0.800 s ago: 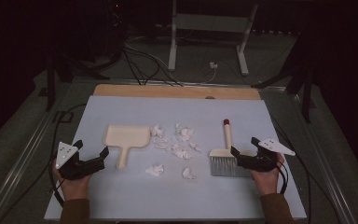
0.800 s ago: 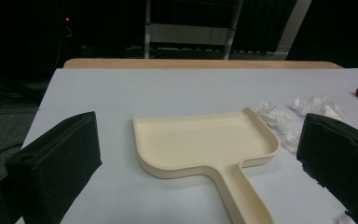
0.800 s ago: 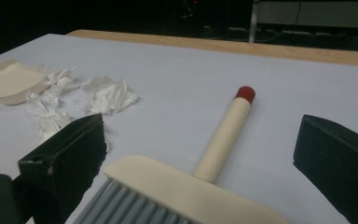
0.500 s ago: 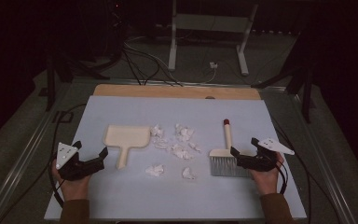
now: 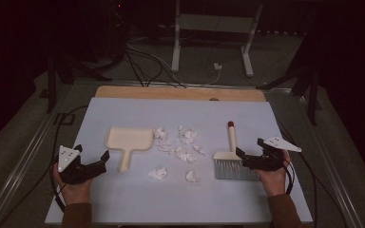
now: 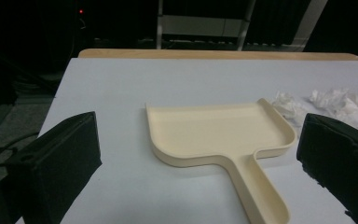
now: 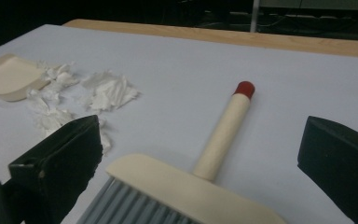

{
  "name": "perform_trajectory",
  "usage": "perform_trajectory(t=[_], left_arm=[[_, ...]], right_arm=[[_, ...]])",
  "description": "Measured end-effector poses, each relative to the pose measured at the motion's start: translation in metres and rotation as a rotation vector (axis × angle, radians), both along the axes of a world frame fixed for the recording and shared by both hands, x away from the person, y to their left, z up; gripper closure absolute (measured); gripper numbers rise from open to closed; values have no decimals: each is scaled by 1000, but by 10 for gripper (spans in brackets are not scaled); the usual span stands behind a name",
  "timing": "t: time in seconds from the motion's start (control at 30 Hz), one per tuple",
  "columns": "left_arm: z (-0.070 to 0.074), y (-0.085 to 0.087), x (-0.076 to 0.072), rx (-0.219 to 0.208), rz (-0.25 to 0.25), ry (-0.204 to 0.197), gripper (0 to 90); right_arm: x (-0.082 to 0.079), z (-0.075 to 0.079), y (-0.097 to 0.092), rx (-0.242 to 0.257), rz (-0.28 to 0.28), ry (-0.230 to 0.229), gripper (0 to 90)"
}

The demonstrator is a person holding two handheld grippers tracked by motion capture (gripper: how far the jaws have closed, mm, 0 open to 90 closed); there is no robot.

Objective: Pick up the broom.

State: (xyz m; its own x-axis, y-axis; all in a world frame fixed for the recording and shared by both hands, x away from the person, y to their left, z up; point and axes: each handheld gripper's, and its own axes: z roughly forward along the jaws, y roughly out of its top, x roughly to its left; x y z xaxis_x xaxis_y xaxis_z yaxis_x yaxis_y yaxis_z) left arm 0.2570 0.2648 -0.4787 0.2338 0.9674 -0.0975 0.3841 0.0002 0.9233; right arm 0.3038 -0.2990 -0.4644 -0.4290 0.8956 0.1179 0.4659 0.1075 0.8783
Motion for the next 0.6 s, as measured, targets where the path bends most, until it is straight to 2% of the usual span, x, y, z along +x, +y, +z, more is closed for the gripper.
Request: perform_trajectory(t=[0.23, 0.33, 0.53, 0.6], left_arm=[[-2, -4, 2, 15, -26, 13, 4], [-2, -4, 3, 8, -28, 15, 5], [-4, -2, 2, -3, -4, 11, 4], [-4, -2, 2, -2, -2, 10, 4]], right_arm=[[15, 18, 1, -29, -6, 10, 0], [20, 23, 2, -35, -8, 8, 0], [41, 36, 9, -59, -16, 18, 0], [43, 37, 10, -60, -19, 19, 0]])
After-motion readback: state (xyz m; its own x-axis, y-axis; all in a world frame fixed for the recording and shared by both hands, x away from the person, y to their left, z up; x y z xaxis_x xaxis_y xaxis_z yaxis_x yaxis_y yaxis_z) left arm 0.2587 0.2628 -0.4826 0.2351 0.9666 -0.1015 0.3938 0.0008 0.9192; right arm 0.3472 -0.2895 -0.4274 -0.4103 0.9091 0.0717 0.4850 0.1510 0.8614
